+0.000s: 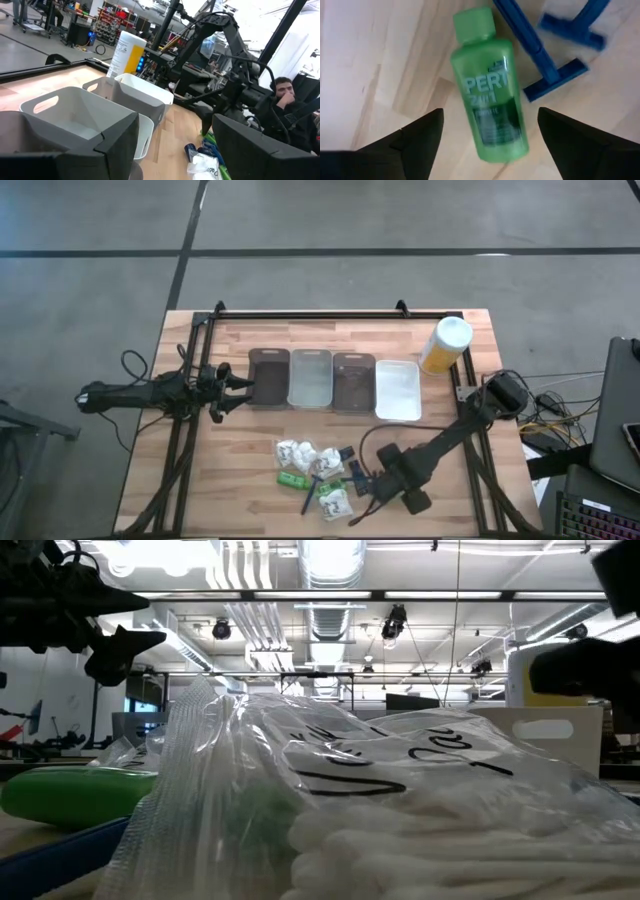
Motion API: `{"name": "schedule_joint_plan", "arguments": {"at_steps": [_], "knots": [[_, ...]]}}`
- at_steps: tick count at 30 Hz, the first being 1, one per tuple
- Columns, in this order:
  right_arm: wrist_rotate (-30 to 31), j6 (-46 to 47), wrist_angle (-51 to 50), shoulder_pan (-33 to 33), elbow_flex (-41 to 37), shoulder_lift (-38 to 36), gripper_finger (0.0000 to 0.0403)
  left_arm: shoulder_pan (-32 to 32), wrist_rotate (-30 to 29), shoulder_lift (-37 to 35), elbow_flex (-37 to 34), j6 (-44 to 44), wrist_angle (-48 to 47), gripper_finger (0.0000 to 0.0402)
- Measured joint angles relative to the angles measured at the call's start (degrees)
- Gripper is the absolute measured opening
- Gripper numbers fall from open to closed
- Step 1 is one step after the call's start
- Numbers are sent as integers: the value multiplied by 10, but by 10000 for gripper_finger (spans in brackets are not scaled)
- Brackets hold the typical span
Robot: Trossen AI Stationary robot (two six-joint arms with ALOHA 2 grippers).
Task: Pick & Place Travel size toiletries
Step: Put the green shampoo into the white bin
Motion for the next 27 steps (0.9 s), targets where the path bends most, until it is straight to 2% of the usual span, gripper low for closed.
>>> {"name": "schedule_joint_plan", "arguments": {"at_steps": [7,22,27], "knots": [[17,16,-2,4,-9,29,312,0,0,0,0,0,-2,257],[37,114,13,31,-21,30,172,0,1,3,0,0,-5,257],[26,176,13,46,-23,5,154,0,1,3,0,0,-5,257]]}}
